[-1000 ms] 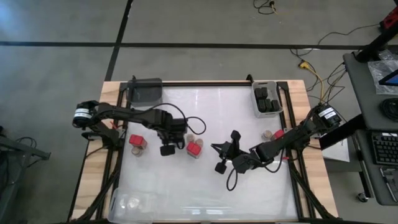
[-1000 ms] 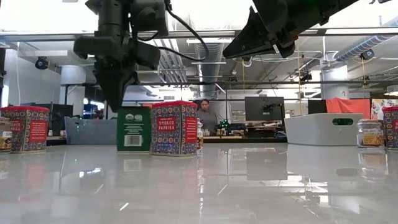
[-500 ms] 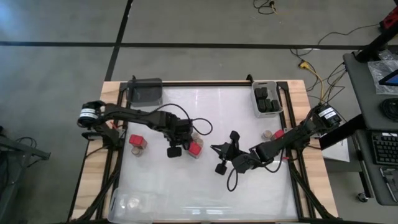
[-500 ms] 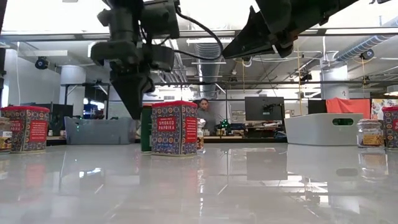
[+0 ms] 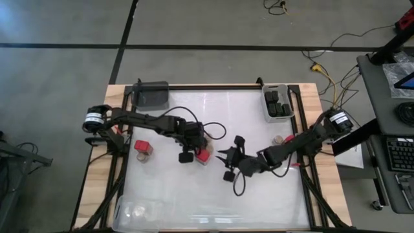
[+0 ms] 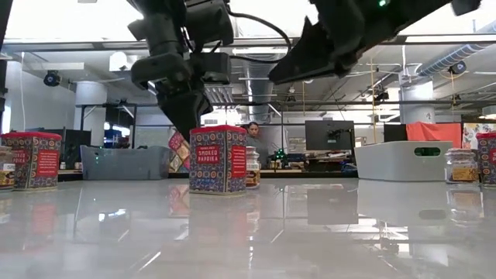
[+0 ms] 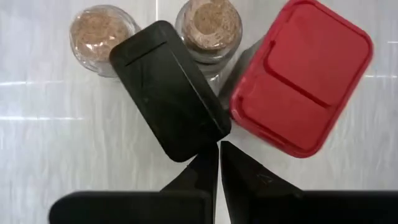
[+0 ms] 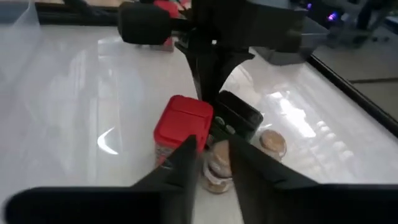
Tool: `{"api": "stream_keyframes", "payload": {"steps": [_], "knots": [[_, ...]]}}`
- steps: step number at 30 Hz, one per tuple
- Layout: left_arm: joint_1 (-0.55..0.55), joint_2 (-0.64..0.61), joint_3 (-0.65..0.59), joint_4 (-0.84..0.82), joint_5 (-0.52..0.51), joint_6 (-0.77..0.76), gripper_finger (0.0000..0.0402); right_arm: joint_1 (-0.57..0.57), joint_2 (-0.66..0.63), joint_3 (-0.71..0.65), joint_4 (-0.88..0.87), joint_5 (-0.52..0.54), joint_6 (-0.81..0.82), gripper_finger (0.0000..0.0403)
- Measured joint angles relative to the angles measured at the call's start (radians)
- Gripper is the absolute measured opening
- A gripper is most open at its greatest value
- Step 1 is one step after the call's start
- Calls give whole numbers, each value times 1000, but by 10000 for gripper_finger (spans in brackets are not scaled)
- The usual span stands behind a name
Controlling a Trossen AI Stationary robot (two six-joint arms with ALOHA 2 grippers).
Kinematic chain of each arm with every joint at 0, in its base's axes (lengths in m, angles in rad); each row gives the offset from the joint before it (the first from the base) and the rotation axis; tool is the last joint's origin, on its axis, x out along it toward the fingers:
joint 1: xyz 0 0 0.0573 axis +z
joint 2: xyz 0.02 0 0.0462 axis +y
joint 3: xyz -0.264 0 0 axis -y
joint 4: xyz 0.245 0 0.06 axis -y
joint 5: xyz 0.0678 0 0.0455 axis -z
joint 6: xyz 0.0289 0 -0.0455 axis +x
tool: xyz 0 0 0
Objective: Sort spices by type
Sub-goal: Put the black seasoning can into the gray bin
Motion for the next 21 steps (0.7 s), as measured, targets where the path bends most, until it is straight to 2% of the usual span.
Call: {"api": "stream_keyframes", "payload": {"steps": [4,9,16,21], "knots": [[17,0,-3,12,-2,24,1,-85,0,47,-28,-157,-64,152],[39,-1,-6,15,-5,60,1,-204,35,145,-186,-300,-166,213],[64,-32,-21,17,-8,70,1,-330,109,271,-288,-500,-295,255],[80,-125,-109,24,-7,55,1,-385,165,318,-274,-615,-333,273]]}}
